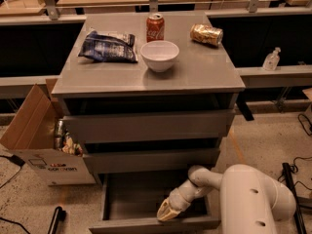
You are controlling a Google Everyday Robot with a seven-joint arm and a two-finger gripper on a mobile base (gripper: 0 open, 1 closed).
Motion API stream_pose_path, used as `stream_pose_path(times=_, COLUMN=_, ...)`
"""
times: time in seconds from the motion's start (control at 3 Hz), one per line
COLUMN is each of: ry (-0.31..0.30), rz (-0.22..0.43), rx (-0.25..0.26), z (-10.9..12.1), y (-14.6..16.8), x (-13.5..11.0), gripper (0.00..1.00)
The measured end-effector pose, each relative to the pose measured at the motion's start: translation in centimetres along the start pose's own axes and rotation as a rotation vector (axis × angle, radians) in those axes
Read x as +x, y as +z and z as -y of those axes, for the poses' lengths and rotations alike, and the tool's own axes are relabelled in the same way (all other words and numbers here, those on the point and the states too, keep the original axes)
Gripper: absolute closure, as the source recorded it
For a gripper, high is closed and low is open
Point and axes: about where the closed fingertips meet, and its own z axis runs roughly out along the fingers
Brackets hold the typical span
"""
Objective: Open bottom drawer
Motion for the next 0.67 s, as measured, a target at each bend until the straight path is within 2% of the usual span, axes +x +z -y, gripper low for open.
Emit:
stream_pose_path(times=0.33, ry=0.006, rz=0.034, rx=0.022, z=-0.5, y=-1.2, x=-0.4, gripper=1.00)
stream_pose_path(times=0.67, ry=-0.003, rz=0.040, rx=0.100, z=-1.1, y=-3.7, x=-1.0, gripper=1.00)
